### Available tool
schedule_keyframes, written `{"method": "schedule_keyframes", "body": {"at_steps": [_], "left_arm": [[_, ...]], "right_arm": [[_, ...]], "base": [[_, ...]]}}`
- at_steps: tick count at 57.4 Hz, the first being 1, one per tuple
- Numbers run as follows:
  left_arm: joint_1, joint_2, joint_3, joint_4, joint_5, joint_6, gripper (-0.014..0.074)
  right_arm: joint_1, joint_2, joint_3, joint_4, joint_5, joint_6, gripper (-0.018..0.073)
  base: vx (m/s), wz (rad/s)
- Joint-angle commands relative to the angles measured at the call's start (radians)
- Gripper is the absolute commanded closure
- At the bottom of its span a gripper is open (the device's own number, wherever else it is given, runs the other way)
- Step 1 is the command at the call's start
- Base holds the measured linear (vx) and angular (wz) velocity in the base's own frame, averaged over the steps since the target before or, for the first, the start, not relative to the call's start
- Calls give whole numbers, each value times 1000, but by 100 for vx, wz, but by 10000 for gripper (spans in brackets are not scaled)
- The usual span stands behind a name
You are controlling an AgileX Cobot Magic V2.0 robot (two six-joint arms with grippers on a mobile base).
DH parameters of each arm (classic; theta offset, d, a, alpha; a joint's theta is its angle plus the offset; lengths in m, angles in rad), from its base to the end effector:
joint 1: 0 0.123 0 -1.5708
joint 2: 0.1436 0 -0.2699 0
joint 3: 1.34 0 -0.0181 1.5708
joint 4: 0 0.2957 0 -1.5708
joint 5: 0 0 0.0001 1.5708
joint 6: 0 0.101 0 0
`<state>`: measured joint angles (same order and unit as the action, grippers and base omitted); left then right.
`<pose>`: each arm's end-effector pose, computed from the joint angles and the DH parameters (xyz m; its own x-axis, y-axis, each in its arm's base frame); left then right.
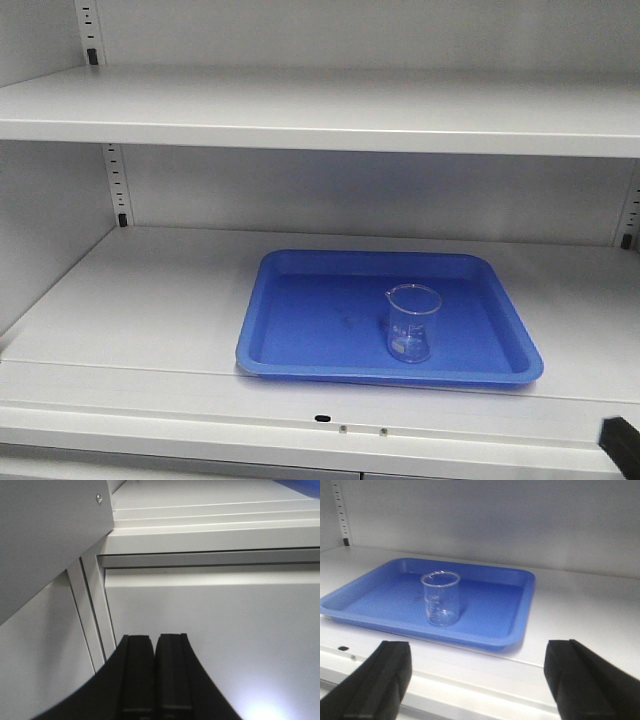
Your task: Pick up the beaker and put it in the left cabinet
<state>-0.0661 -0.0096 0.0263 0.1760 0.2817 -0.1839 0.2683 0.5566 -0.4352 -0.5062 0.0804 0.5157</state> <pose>0.1250 -0.0033 0.1771 -0.2054 -0.0011 -0.9787 0.0154 0.9999 -0.0044 0.1844 0.0466 0.2943 -0.1031 -0.0171 -0.9945 -0.2264 0.9740 0.0067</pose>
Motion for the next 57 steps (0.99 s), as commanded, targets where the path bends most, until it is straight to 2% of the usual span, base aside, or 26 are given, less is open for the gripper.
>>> {"method": "schedule_keyframes", "body": {"at_steps": [1, 27, 31, 37, 46, 51, 57], "left_arm": [[-7, -19, -9, -2, -83, -3, 593], [-7, -19, -9, -2, -83, -3, 593], [-7, -19, -9, -2, -83, -3, 593], [-7, -19, -9, -2, -83, -3, 593], [-7, -19, -9, -2, -83, -3, 593], [-7, -19, -9, -2, -83, -3, 593], [-7, -19, -9, -2, -83, -3, 593]], "right_arm": [[0, -41, -23, -4, -22, 2, -27], [0, -61, -19, -2, -16, 2, -26], [-8, -75, -19, 7, -9, -35, -22], [-55, -113, -8, 91, 45, -209, -1], [-164, -239, 130, 341, -12, -516, 80], [-197, -344, 237, 417, -50, -554, 160], [-201, -458, 341, 429, -80, -487, 265]], "base": [[0, 0], [0, 0], [0, 0], [0, 0], [0, 0], [0, 0], [0, 0]]}}
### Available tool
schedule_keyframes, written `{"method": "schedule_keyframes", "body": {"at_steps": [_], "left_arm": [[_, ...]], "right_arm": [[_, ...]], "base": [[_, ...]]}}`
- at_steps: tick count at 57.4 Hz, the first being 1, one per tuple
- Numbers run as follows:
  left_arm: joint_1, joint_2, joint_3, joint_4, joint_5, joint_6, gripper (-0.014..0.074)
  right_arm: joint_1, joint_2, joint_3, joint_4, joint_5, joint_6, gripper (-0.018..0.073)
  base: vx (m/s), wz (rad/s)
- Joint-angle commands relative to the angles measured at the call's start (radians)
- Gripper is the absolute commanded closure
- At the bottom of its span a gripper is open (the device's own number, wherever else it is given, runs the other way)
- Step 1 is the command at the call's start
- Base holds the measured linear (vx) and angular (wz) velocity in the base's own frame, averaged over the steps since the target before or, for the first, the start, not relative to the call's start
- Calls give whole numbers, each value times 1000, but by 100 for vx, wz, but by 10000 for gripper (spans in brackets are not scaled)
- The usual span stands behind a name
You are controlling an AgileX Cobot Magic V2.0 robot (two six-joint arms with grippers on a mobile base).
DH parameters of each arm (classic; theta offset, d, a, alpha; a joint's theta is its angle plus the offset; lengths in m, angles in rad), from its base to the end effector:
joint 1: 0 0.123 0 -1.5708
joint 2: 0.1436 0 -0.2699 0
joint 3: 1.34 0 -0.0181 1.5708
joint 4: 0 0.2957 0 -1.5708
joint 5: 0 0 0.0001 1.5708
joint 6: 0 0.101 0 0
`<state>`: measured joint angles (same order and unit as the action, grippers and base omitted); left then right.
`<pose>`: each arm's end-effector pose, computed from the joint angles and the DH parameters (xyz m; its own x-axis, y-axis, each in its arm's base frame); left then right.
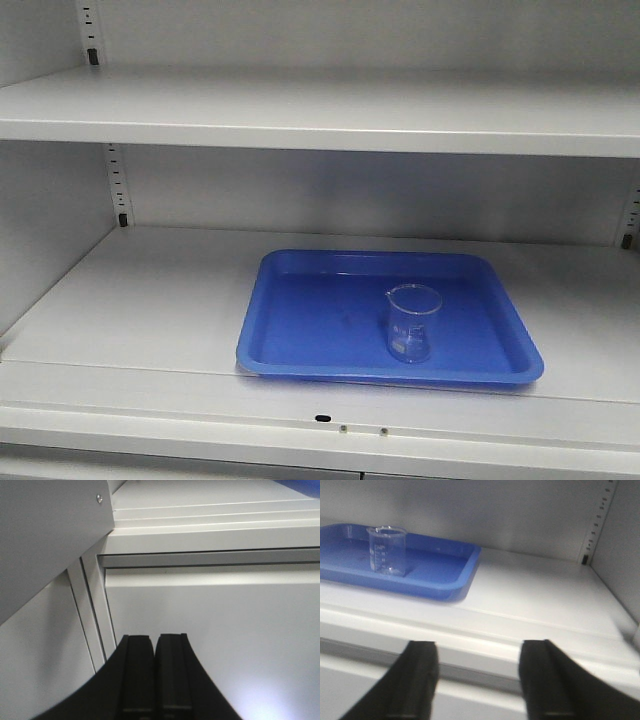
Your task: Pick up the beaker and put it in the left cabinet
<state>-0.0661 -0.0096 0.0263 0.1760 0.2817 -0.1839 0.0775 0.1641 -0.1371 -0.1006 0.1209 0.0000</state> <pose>0.1250 -0.0033 0.1771 -0.2054 -0.0011 -0.9787 0.0154 0.9999 -0.0044 0.1373 0.0094 0.2344 -0.0531 -0.1041 -0.9931 -0.0710 0.9924 -0.1003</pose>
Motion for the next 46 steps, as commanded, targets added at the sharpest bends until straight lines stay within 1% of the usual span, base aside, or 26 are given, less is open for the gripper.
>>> {"method": "schedule_keyframes", "body": {"at_steps": [1, 5, 9, 12, 16, 26, 46], "left_arm": [[-7, -19, -9, -2, -83, -3, 593], [-7, -19, -9, -2, -83, -3, 593], [-7, -18, -9, -2, -83, -3, 593], [-7, -19, -9, -2, -83, -3, 593], [-7, -18, -9, -2, -83, -3, 593], [-7, -18, -9, -2, -83, -3, 593], [-7, -18, -9, -2, -83, -3, 593]], "right_arm": [[-10, -81, 56, 23, -127, 42, 281], [-10, -156, 121, -3, -130, 98, 364], [-10, -191, 178, -67, -145, 115, 445], [-10, -179, 171, -117, -77, 114, 502], [-10, -177, 172, -138, -54, 111, 569], [-10, -178, 172, -121, -59, 110, 571], [-10, -177, 172, -122, -57, 110, 568]], "base": [[0, 0], [0, 0], [0, 0], [0, 0], [0, 1], [0, 0], [0, 0]]}}
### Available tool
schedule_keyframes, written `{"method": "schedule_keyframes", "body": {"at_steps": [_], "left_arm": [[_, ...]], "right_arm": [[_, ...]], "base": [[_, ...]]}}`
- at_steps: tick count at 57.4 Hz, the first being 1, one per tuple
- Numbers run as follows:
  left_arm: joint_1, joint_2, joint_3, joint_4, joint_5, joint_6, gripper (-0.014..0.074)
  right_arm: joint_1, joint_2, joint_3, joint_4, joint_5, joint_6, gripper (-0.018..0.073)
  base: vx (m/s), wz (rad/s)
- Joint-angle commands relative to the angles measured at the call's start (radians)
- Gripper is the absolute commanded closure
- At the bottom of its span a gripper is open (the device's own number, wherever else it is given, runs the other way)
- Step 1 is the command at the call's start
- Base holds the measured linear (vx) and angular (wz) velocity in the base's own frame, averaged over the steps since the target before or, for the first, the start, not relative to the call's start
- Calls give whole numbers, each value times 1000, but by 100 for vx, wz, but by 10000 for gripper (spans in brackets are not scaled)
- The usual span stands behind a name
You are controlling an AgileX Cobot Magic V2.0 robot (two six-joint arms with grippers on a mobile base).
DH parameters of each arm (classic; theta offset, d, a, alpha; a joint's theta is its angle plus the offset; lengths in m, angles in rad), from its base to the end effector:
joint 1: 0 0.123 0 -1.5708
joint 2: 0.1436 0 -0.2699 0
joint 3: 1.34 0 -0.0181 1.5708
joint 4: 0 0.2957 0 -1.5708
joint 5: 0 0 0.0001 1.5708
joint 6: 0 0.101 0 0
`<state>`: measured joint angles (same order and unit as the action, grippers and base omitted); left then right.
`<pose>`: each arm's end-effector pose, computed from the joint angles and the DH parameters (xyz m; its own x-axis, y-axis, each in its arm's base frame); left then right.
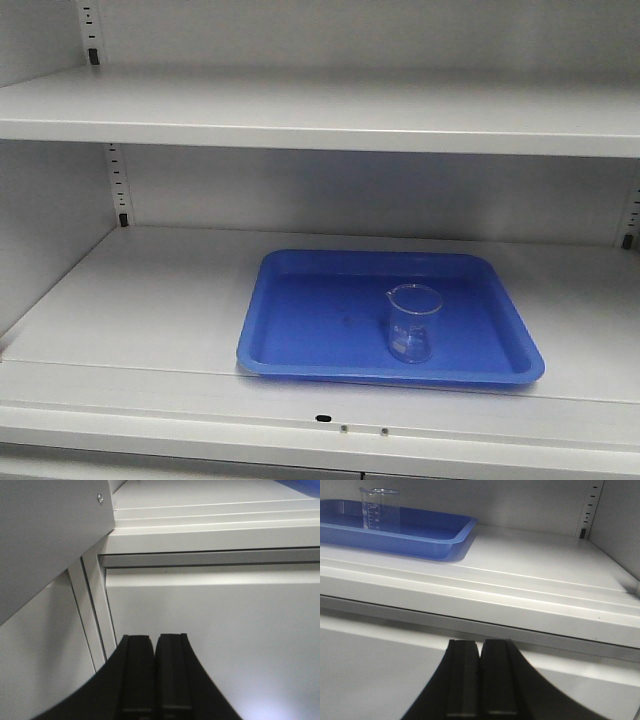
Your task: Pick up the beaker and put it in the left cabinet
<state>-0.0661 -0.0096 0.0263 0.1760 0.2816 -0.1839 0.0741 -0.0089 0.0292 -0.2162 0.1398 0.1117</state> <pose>0.1250 -0.0033 0.1771 -0.2053 -0.0011 -0.9787 0.0154 0.9999 -0.0044 0.1270 0.0064 0.1899 -0.0646 -0.1073 -0.9921 -0.0511 0.9933 -0.1041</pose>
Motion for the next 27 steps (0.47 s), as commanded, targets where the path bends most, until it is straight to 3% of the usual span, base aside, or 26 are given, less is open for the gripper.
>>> {"method": "schedule_keyframes", "body": {"at_steps": [1, 27], "left_arm": [[-7, -18, -9, -2, -83, -3, 593], [-7, -18, -9, -2, -83, -3, 593]], "right_arm": [[-7, -4, 5, -6, -76, -2, 568], [-7, -4, 5, -6, -76, -2, 568]], "base": [[0, 0], [0, 0]]}}
